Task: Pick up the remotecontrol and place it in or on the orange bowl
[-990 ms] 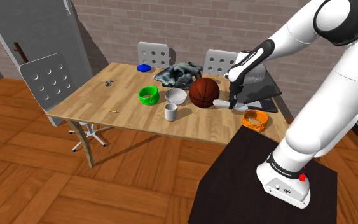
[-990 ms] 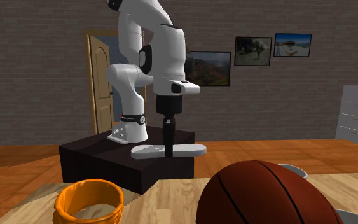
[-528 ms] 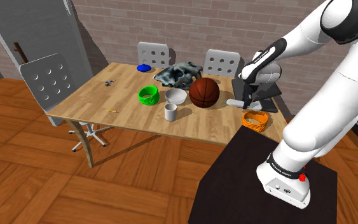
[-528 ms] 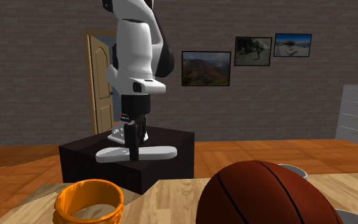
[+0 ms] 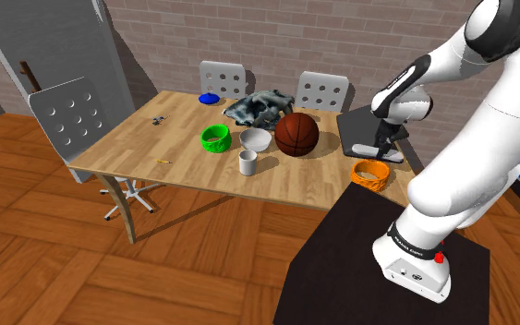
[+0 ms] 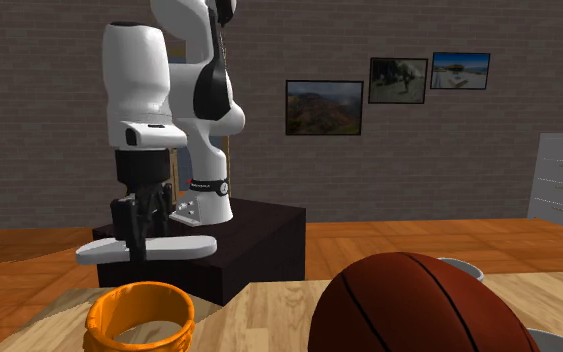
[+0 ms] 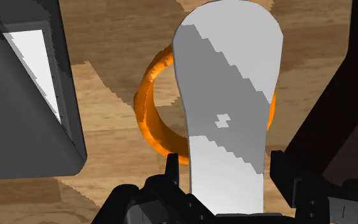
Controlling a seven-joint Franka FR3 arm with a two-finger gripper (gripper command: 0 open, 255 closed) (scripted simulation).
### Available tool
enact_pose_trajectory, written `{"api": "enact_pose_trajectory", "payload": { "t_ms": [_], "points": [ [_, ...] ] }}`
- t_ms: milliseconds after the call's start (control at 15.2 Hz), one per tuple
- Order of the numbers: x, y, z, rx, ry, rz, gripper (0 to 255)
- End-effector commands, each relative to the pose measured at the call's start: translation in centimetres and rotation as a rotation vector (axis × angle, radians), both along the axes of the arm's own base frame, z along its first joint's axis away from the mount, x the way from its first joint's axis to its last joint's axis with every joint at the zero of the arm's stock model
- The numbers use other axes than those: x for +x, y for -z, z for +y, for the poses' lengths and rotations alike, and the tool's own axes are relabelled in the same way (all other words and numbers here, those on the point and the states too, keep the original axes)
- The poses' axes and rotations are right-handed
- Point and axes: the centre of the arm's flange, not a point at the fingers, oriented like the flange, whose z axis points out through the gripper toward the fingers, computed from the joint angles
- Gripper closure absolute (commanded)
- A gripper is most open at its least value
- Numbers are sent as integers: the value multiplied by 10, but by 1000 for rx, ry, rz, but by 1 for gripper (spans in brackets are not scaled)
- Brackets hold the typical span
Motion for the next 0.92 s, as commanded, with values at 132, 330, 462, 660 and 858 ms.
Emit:
{"api": "enact_pose_trajectory", "payload": {
  "t_ms": [132,330,462,660,858],
  "points": [
    [-23,12,-22,0,-2,0,255],
    [-23,27,-22,0,-2,0,255],
    [-23,38,-22,0,-2,0,255],
    [-23,54,-22,0,-2,0,255],
    [-23,70,-22,0,-2,0,255]
  ]
}}
